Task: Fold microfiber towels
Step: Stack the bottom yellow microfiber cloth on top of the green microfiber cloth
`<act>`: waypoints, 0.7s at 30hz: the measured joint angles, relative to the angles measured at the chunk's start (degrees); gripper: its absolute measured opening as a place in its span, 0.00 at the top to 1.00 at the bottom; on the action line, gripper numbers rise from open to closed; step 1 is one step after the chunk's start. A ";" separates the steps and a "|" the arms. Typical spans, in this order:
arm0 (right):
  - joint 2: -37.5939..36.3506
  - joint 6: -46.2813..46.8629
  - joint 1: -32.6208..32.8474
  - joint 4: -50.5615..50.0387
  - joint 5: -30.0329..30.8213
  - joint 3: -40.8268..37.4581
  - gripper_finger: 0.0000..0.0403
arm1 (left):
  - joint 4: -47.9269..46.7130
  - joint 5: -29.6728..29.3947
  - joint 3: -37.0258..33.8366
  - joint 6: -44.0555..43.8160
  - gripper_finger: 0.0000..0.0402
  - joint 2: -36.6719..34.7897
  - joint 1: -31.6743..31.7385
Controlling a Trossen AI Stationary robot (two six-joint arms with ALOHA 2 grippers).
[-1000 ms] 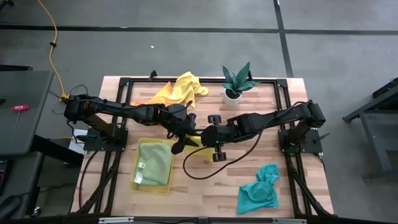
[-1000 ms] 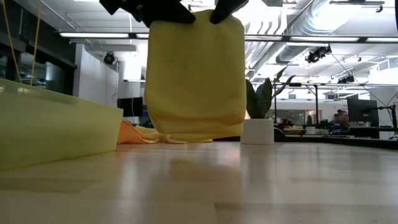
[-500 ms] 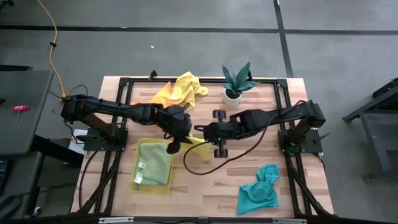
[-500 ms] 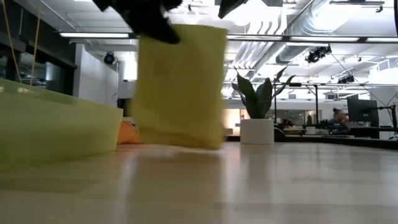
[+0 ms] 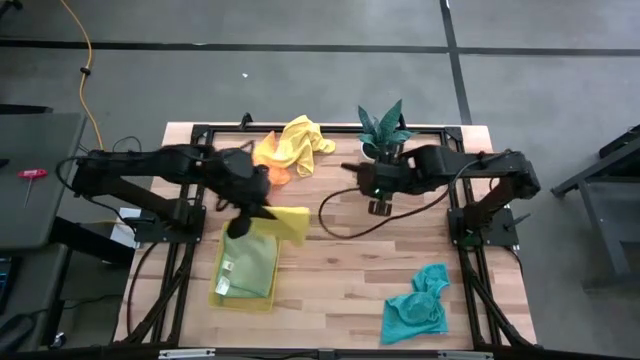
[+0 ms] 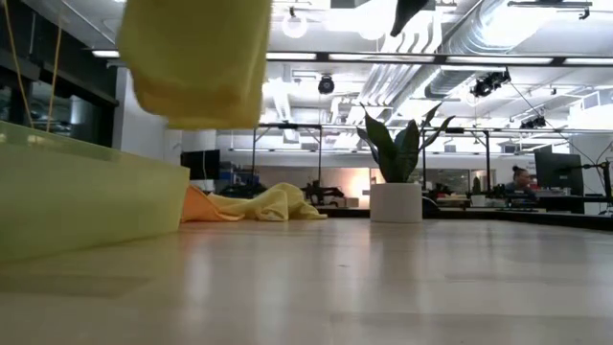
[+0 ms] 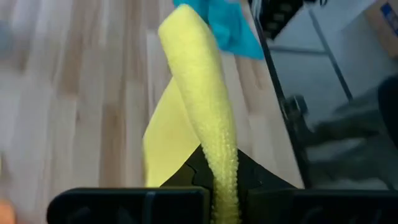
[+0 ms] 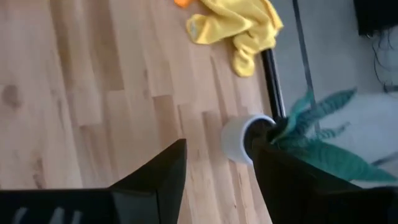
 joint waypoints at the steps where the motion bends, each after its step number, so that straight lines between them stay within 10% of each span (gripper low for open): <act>1: -1.15 0.46 -0.27 0.40 0.07 -1.27 0.56 | -2.34 -0.19 0.96 -1.27 1.00 -0.55 -0.57; 12: -11.70 4.42 -0.84 12.57 0.09 -16.61 0.56 | -7.45 -5.81 -3.35 -25.16 1.00 -8.93 -17.63; 21: -13.36 4.54 -0.85 19.31 -0.78 -22.92 0.56 | 8.73 -10.49 -18.29 -46.22 1.00 -12.73 -33.36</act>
